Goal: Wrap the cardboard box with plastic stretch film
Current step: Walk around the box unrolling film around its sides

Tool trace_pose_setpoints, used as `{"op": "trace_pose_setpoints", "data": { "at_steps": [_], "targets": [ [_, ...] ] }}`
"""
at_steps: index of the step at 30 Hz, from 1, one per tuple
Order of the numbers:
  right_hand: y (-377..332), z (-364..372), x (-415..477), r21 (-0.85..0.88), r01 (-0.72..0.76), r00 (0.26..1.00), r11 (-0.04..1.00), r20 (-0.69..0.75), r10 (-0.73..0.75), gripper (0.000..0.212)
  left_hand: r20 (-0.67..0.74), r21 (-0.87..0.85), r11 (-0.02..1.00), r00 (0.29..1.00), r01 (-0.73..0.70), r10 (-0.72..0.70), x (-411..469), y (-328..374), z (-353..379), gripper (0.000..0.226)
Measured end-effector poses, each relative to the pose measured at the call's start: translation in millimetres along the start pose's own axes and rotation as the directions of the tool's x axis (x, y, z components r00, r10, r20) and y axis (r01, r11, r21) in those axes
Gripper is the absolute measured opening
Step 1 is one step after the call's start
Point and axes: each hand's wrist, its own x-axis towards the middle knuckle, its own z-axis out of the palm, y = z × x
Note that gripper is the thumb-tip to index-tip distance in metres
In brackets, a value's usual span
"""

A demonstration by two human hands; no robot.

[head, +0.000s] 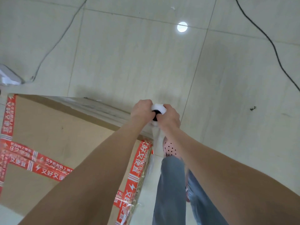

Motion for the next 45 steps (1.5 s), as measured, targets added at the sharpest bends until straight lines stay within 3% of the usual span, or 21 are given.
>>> {"op": "trace_pose_setpoints", "data": {
  "at_steps": [5,9,11,16,20,22,25,28,30,34,36,37,40,45],
  "targets": [
    [-32,11,10,0.022,0.101,0.994,0.995,-0.042,-0.1,0.052,0.0,-0.367,0.885,0.952,0.285,-0.306,10,-20,-4,0.029],
    [-41,15,17,0.091,-0.057,0.997,0.994,0.054,0.052,0.053,0.062,-0.48,0.832,0.957,0.278,-0.285,15,-26,-7,0.032],
    [-46,13,20,0.074,-0.062,0.997,0.995,0.055,0.057,0.051,0.064,-0.46,0.859,0.973,0.225,-0.221,19,-25,-12,0.035],
    [-59,6,25,-0.091,0.032,0.993,0.995,0.115,-0.022,0.046,0.015,-0.177,0.983,0.999,-0.042,0.045,33,-20,-34,0.058],
    [-69,0,36,-0.233,0.15,0.985,0.961,0.116,-0.125,0.018,0.022,-0.14,0.99,1.0,0.017,-0.014,41,-14,-46,0.023],
    [-80,-4,40,-0.296,0.188,0.98,0.936,0.119,-0.159,0.015,-0.008,-0.127,0.991,0.999,0.043,-0.045,47,-14,-51,0.009],
    [-101,-7,47,-0.391,0.288,0.957,0.874,0.157,-0.245,0.017,-0.036,-0.238,0.965,0.992,0.108,-0.12,55,-20,-54,0.004],
    [-116,-3,54,-0.325,0.337,0.94,0.884,0.159,-0.301,0.025,-0.045,-0.373,0.904,0.969,0.209,-0.242,65,-31,-60,0.009],
    [-126,3,59,-0.213,0.303,0.949,0.929,0.153,-0.275,0.041,-0.029,-0.466,0.835,0.938,0.293,-0.345,68,-41,-63,0.015],
    [-137,20,62,-0.19,0.149,0.956,0.971,0.278,-0.092,0.069,0.079,-0.68,0.571,0.821,0.459,-0.566,64,-56,-62,0.025],
    [-142,30,64,-0.148,0.058,0.94,0.987,0.34,-0.004,0.067,0.166,-0.741,0.438,0.77,0.51,-0.616,63,-62,-65,0.027],
    [-145,34,65,-0.141,0.048,0.938,0.989,0.348,0.004,0.063,0.199,-0.738,0.422,0.768,0.526,-0.609,63,-65,-67,0.03],
    [-153,40,65,-0.185,0.07,0.94,0.98,0.342,-0.002,0.053,0.159,-0.611,0.602,0.824,0.514,-0.543,66,-67,-79,0.033],
    [-162,40,70,-0.276,0.115,0.93,0.954,0.367,-0.006,0.023,-0.063,-0.337,0.911,0.959,0.239,-0.275,81,-59,-98,0.059]
  ]
}}
